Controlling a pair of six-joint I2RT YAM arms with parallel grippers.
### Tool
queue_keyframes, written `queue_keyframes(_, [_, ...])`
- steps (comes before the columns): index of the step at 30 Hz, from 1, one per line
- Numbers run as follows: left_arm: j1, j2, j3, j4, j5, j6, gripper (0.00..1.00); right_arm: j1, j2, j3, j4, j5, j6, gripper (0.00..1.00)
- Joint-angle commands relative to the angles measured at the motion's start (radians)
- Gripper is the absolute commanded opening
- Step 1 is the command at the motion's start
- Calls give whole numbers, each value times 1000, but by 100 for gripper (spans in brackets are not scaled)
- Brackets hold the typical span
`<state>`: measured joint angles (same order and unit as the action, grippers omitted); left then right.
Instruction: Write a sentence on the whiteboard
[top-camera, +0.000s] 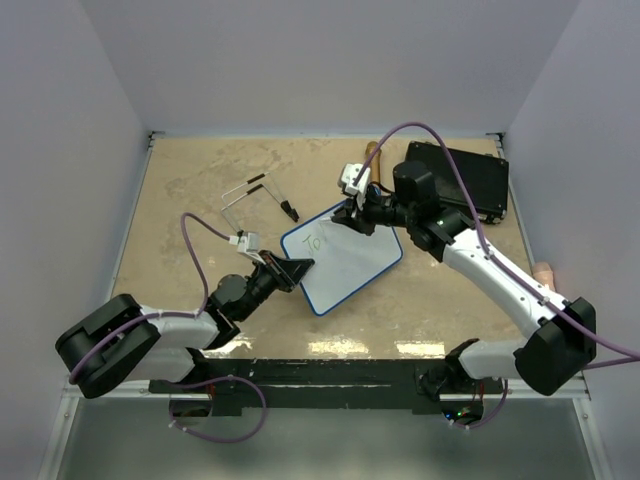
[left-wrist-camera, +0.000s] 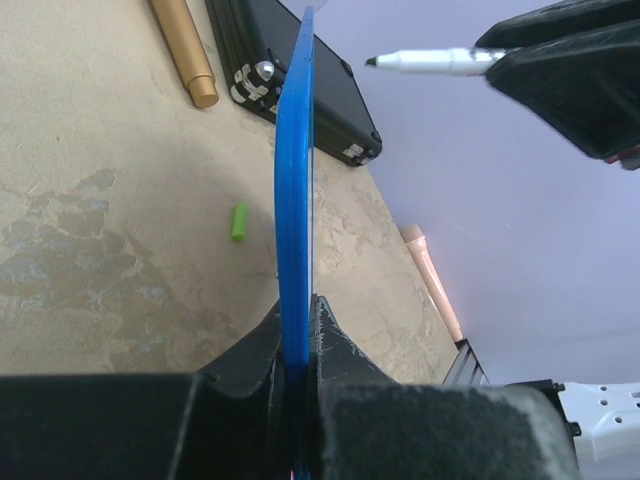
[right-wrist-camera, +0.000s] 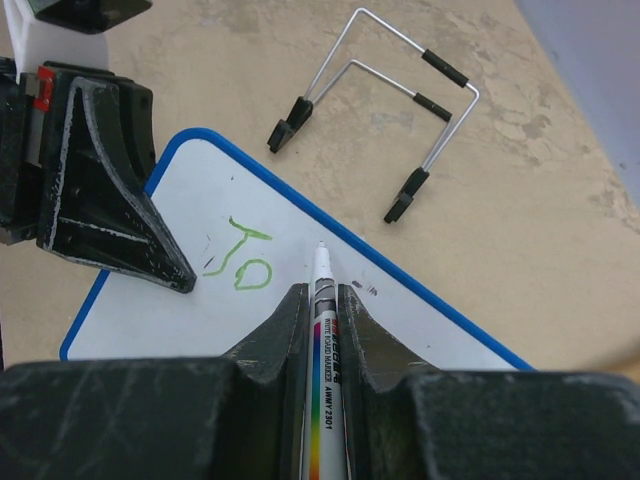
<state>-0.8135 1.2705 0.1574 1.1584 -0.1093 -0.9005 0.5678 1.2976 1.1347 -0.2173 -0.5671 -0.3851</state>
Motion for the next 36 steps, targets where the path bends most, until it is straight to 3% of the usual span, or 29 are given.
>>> queue_keyframes(1, [2,-54,41,584,-36,-23,0,3,23,31,10,18,14,0])
queue_keyframes(27, [4,-37,41,636,-44,-58,0,4,68,22,21,18,28,0])
queue_keyframes(36, [4,-37,41,641,-46,-58,0,3,43,-3,-45,0,-20,0])
